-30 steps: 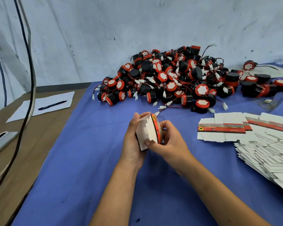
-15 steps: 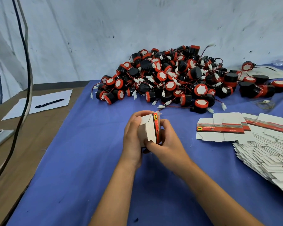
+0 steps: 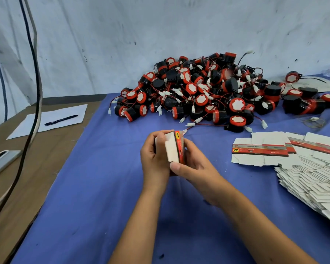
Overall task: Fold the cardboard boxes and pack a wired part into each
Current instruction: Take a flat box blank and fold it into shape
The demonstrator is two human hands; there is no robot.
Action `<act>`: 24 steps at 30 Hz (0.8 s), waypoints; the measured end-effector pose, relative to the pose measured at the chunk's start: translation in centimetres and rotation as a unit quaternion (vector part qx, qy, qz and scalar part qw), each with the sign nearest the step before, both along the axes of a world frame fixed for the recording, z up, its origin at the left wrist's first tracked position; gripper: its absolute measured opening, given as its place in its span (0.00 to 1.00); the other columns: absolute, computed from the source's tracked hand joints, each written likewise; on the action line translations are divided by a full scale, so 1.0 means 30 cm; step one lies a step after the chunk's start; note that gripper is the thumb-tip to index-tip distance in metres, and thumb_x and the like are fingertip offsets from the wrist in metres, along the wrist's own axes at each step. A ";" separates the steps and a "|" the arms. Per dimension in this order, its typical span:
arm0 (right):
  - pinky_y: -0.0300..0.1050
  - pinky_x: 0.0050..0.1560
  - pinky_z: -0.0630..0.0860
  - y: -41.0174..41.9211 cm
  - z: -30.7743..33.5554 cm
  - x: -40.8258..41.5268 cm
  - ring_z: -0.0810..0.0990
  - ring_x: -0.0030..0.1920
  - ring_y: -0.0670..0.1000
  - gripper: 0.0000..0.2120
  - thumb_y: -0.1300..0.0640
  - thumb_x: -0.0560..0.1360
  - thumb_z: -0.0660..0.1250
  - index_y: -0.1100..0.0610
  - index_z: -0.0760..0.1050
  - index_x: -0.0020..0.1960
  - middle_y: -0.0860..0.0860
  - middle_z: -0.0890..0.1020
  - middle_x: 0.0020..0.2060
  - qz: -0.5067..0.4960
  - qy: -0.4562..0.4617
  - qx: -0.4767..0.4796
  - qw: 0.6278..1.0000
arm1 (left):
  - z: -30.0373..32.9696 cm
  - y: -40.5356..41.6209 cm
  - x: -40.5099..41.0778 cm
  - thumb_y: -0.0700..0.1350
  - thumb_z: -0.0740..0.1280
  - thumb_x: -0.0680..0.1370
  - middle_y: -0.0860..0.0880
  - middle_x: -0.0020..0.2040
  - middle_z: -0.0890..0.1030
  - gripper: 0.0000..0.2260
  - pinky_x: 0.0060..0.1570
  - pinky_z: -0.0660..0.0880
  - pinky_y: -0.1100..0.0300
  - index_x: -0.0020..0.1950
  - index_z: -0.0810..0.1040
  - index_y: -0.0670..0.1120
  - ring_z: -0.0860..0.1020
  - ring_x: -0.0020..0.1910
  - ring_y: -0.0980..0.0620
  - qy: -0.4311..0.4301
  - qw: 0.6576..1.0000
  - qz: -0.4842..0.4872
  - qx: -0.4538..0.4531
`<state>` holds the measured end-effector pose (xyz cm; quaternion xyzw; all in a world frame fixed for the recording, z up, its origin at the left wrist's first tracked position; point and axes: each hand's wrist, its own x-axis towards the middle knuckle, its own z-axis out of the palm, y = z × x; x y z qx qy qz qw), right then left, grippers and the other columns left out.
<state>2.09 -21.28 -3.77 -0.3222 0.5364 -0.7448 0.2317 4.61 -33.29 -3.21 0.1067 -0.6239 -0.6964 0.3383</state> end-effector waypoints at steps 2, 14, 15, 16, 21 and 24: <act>0.57 0.61 0.79 -0.002 0.009 0.000 0.80 0.64 0.57 0.31 0.48 0.75 0.72 0.59 0.68 0.73 0.57 0.80 0.63 0.024 -0.033 -0.032 0.999 | -0.005 -0.018 -0.003 0.53 0.65 0.80 0.51 0.45 0.86 0.12 0.43 0.80 0.48 0.48 0.81 0.46 0.84 0.43 0.50 0.016 0.998 0.038 -0.037; 0.43 0.35 0.77 0.002 0.025 -0.010 0.83 0.43 0.52 0.16 0.46 0.71 0.74 0.53 0.83 0.55 0.53 0.83 0.44 -0.092 -0.103 -0.052 0.989 | 0.002 0.037 0.011 0.64 0.63 0.78 0.47 0.61 0.85 0.23 0.59 0.79 0.43 0.68 0.78 0.55 0.83 0.61 0.43 -0.051 0.985 -0.165 0.021; 0.42 0.34 0.77 0.006 0.025 -0.009 0.83 0.43 0.52 0.15 0.45 0.70 0.74 0.51 0.83 0.53 0.53 0.83 0.43 -0.084 -0.098 -0.049 0.990 | 0.004 0.041 0.013 0.66 0.64 0.76 0.47 0.61 0.85 0.25 0.59 0.79 0.43 0.68 0.79 0.56 0.83 0.60 0.44 -0.059 0.981 -0.182 0.036; 0.42 0.35 0.77 0.010 0.025 -0.007 0.83 0.43 0.52 0.15 0.45 0.70 0.74 0.51 0.83 0.53 0.53 0.84 0.43 -0.080 -0.093 -0.046 0.991 | 0.005 0.040 0.013 0.67 0.65 0.74 0.47 0.60 0.85 0.26 0.58 0.78 0.42 0.67 0.79 0.57 0.83 0.59 0.44 -0.064 0.977 -0.195 0.048; 0.44 0.48 0.80 0.014 0.021 -0.005 0.85 0.54 0.55 0.22 0.47 0.69 0.76 0.55 0.81 0.60 0.58 0.85 0.52 -0.055 -0.071 -0.012 0.996 | 0.021 0.016 0.009 0.61 0.74 0.70 0.48 0.53 0.85 0.23 0.44 0.80 0.55 0.63 0.82 0.55 0.82 0.50 0.49 -0.059 0.971 -0.210 0.101; 0.46 0.50 0.81 0.013 0.019 -0.004 0.85 0.55 0.56 0.22 0.47 0.70 0.77 0.54 0.81 0.61 0.62 0.84 0.56 -0.061 -0.073 -0.018 0.995 | 0.008 0.021 0.006 0.53 0.71 0.76 0.47 0.54 0.85 0.16 0.41 0.79 0.56 0.63 0.81 0.56 0.82 0.49 0.48 -0.051 0.976 -0.192 0.085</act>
